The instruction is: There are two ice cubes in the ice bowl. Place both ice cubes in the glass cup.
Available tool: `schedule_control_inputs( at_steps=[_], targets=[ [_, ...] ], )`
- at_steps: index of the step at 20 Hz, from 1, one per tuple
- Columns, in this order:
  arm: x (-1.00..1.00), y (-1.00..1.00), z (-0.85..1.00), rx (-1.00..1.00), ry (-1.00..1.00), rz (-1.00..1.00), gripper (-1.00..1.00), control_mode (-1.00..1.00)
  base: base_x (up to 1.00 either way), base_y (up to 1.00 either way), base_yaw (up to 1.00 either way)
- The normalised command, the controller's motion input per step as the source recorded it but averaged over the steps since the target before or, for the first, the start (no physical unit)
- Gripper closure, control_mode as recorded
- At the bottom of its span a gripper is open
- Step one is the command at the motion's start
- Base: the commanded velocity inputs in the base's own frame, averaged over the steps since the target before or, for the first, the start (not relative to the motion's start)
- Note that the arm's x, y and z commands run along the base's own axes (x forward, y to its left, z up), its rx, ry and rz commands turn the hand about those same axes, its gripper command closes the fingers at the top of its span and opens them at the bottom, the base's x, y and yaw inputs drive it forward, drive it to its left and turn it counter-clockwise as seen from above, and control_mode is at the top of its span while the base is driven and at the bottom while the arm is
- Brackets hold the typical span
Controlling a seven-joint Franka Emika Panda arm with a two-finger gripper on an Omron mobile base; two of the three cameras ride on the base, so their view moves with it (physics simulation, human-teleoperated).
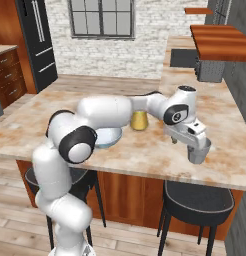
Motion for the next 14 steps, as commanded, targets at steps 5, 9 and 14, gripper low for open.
schedule_control_inputs(
  at_steps=[5, 9, 14],
  targets=[
    [-1.00, 1.00, -0.52, -0.20, 0.11, 0.01, -1.00, -1.00, 0.00, 0.00, 0.00],
    [-1.00, 1.00, 0.19, -0.15, 0.17, 0.02, -1.00, -1.00, 0.00, 0.00, 0.00],
    [-1.00, 1.00, 0.87, -0.16, 0.17, 0.07, -1.00, -1.00, 0.00, 0.00, 0.00]
  ],
)
